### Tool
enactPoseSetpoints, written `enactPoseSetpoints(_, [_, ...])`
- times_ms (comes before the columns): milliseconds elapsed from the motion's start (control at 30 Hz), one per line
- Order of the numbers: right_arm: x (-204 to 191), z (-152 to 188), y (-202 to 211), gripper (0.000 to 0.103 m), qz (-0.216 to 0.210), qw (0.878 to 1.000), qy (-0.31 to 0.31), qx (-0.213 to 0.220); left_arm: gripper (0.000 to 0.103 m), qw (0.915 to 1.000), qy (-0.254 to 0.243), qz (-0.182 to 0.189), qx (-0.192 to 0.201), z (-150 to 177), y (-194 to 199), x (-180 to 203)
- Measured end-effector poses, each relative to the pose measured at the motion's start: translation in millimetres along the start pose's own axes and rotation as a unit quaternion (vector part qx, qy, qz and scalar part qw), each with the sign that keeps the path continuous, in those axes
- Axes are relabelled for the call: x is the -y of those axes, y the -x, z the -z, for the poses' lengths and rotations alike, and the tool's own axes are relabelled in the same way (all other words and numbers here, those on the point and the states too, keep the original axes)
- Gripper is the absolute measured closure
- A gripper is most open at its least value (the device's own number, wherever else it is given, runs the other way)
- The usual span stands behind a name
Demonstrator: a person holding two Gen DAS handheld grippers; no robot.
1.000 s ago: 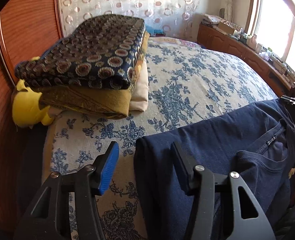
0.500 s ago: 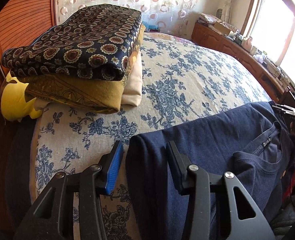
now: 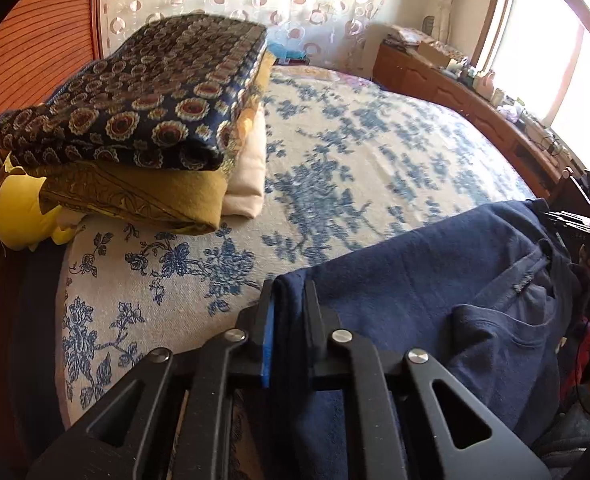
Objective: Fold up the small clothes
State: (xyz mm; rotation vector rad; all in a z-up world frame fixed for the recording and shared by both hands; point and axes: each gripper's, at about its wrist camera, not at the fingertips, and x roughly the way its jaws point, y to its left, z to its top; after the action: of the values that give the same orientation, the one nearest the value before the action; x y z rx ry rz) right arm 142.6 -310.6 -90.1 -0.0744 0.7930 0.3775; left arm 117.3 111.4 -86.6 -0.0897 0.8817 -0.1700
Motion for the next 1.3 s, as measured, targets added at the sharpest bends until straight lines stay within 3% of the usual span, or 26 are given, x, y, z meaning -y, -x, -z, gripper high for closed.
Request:
enactPoseSetpoints(133, [-4,6,18,0.092,-0.013,0.999,-0.014,0.031,0.092,0.999,0.0,0.019,0.04,3,34,10])
enactPoseSetpoints(333, [-15,23,80,0.092,-0.039,0.993,-0.033,0.105,0.092,0.9929,-0.005,0.041,0.112,6,101,30])
enactPoseSetpoints(433, [-19,29,120,0.092,-0.043,0.988,-0.037,0.144,0.093,0.9875,-0.012,0.049,0.149,4,138,35])
enactPoseSetpoints(533, [-25,33,162,0.093,-0.046,0.982,-0.034,0.182,0.093,0.9796,-0.003,0.088,0.181,-4,171,37])
enactPoseSetpoints(600, [-29,37,192,0.093,-0.053,0.976,-0.032,0.211,0.093,0.9742,-0.006,0.095,0.205,-10,190,39])
enactPoseSetpoints(767, [-38,31,256,0.093,-0.047,0.96,-0.017,0.276,0.093,0.9621,-0.016,0.104,0.252,-43,229,45])
enactPoseSetpoints(900, [-41,-25,285,0.093,-0.007,0.953,0.034,0.302,0.093,0.9616,-0.04,0.059,0.265,-116,229,50])
enactPoseSetpoints(1033, [-34,-117,247,0.092,0.036,0.965,0.056,0.255,0.09,0.9686,-0.086,-0.011,0.233,-194,166,53])
enactPoseSetpoints(1100, [-26,-159,192,0.083,0.041,0.98,0.032,0.194,0.079,0.9785,-0.081,-0.02,0.189,-218,113,43])
enactPoseSetpoints(1133, [-20,-171,166,0.075,0.054,0.984,0.018,0.167,0.074,0.982,-0.08,-0.017,0.17,-222,88,39])
enactPoseSetpoints(1167, [-15,-179,140,0.072,0.08,0.986,0.011,0.145,0.063,0.9856,-0.077,-0.019,0.15,-223,62,34])
enactPoseSetpoints(1267, [-2,-177,70,0.071,0.123,0.987,-0.012,0.099,0.055,0.9904,-0.071,-0.022,0.117,-206,23,29])
enactPoseSetpoints(1300, [0,-171,57,0.071,0.118,0.989,-0.018,0.092,0.042,0.9915,-0.073,-0.016,0.107,-196,14,30])
